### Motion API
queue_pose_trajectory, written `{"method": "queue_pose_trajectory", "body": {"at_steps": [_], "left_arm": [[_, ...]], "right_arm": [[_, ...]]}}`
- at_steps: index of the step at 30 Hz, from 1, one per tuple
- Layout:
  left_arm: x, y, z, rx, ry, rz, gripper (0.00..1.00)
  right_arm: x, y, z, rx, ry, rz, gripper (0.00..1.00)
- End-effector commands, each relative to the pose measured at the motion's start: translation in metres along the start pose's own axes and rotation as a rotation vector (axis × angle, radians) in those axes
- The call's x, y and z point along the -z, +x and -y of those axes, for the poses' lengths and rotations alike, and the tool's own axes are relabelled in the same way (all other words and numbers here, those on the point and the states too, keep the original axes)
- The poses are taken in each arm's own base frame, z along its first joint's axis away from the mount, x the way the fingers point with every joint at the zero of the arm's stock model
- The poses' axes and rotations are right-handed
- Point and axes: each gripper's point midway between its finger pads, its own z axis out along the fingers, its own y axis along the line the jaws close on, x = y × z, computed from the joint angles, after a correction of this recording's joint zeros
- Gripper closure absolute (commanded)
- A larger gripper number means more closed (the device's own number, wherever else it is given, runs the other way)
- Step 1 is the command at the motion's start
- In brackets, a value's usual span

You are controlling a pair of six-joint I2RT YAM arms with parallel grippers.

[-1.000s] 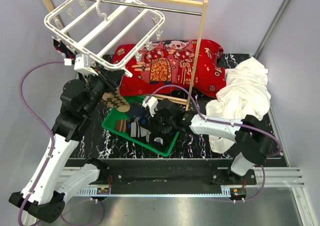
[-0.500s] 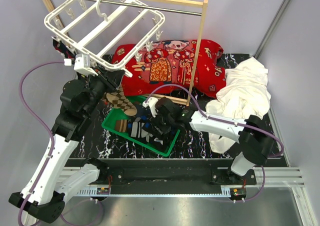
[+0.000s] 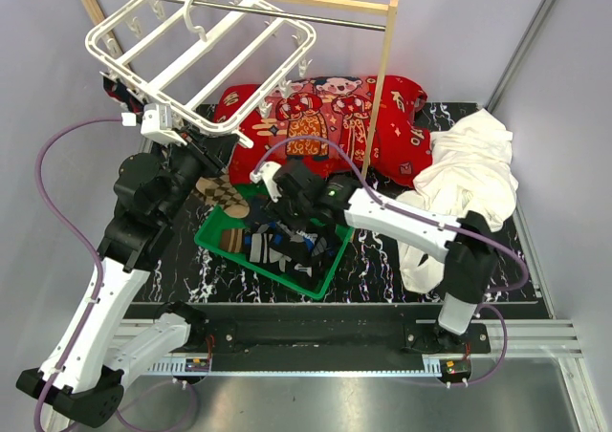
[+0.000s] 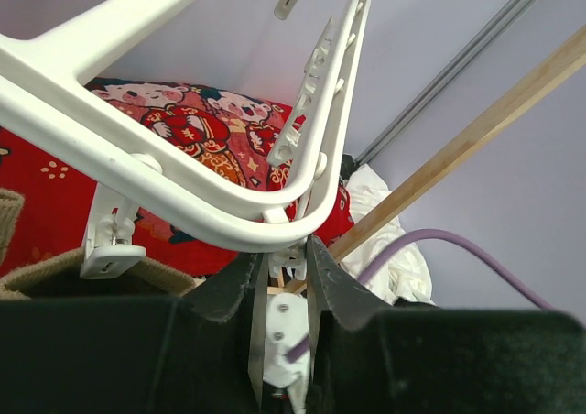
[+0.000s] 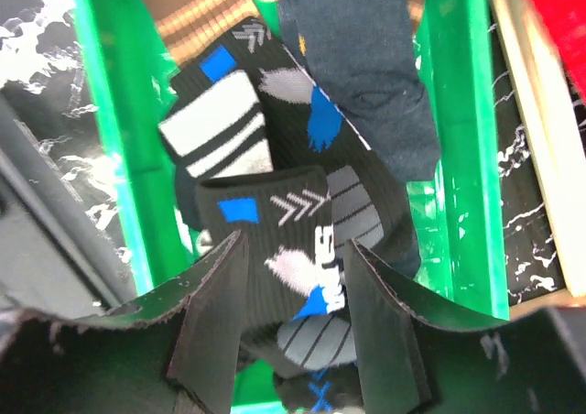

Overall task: Clip the socks to the hanger
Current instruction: Pick up the sock from the bin.

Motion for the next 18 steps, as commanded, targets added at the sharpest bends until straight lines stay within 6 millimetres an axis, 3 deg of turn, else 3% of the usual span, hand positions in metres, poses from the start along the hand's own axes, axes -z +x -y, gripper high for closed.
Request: {"method": "queue_pose_trajectory", "body": {"at_steps": [1,10,14,18], "left_arm": [[0.003,-0.022,0.017,-0.023,0.056,0.048,1.00],[0.001,-0.019,0.017,-0.022,0.056,0.039,1.00],[0.001,-0.018,0.016,-0.020,0.056,0.035,1.00],[0.001,-0.019,0.017,-0.022,0.057,0.038,1.00]], "right_arm": [[-0.019,0.016,0.001,0.065,0.031,-0.116,0.46],[-0.050,0.037,-0.005,0.113,0.030,-0.216,0.48],[-0.059,0.045,-0.003,0.130,0.049,-0.252,0.65],[-0.051,0.041,-0.005,0.132,0.052,-0.241,0.82]]}}
